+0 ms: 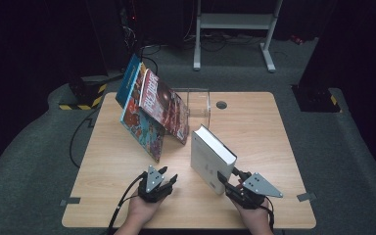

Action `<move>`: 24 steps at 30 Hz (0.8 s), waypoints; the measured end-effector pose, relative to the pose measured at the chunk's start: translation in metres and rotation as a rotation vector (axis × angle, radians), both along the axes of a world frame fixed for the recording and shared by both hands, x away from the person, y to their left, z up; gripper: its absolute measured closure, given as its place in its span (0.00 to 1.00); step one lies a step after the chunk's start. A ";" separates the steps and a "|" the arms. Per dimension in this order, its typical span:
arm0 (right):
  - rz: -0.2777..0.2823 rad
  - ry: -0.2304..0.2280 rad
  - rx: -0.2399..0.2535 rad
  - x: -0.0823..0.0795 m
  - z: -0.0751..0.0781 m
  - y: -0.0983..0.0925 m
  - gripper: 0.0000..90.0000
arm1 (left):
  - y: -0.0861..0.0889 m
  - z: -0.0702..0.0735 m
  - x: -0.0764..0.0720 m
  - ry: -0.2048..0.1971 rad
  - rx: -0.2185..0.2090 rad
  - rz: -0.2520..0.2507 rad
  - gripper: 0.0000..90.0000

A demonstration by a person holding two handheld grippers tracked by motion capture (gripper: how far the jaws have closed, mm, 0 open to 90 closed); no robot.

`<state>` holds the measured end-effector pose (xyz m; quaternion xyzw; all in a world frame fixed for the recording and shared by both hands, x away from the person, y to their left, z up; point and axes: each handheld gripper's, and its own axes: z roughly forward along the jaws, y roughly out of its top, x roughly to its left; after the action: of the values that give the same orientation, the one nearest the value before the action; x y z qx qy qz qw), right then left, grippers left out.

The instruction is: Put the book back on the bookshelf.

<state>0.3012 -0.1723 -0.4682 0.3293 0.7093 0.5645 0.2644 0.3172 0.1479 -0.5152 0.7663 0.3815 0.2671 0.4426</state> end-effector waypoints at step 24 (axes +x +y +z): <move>-0.102 0.001 -0.006 0.003 0.001 -0.021 0.59 | 0.070 -0.008 -0.002 0.123 -0.025 0.099 0.45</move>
<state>0.3038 -0.1932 -0.4673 0.3647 0.6933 0.5479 0.2935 0.3154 0.2182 -0.5233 0.7560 0.4485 0.2364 0.4141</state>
